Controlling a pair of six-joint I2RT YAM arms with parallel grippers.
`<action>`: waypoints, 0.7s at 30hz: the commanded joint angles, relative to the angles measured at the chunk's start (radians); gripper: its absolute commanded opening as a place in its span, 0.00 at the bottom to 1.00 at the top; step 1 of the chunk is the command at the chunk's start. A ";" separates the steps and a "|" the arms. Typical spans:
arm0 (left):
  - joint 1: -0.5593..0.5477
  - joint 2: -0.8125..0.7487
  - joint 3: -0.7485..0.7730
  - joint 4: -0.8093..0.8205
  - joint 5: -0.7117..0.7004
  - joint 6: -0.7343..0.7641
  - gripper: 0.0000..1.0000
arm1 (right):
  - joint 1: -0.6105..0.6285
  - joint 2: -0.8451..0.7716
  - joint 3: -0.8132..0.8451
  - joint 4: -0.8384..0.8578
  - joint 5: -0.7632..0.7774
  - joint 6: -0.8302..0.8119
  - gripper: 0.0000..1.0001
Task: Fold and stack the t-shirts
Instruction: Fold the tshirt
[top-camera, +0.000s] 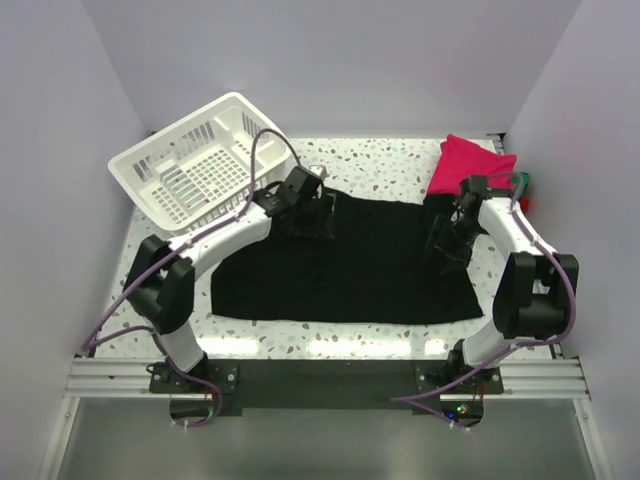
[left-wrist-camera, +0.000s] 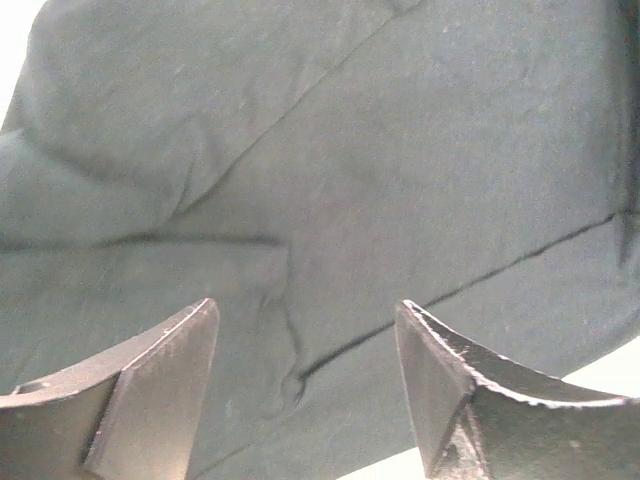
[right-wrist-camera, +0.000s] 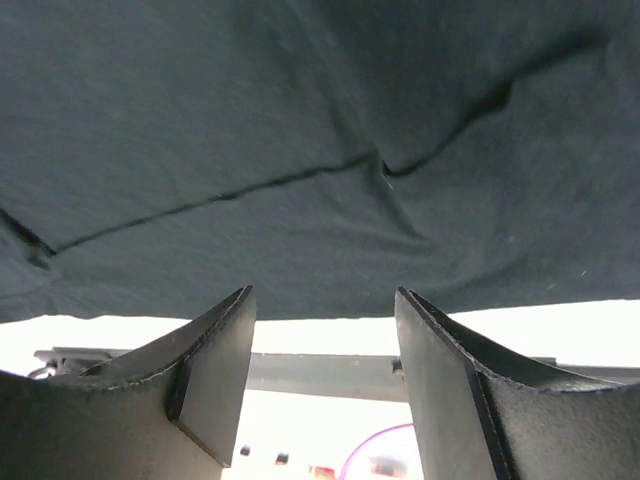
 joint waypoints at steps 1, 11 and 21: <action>0.016 -0.123 -0.148 0.025 -0.048 -0.035 0.77 | 0.007 -0.064 0.058 0.034 0.021 -0.039 0.62; 0.085 -0.199 -0.457 0.143 -0.045 -0.081 0.82 | 0.005 0.072 -0.014 0.195 0.008 -0.066 0.62; 0.121 -0.251 -0.675 0.164 -0.082 -0.156 0.84 | 0.005 0.118 -0.126 0.237 0.056 -0.059 0.63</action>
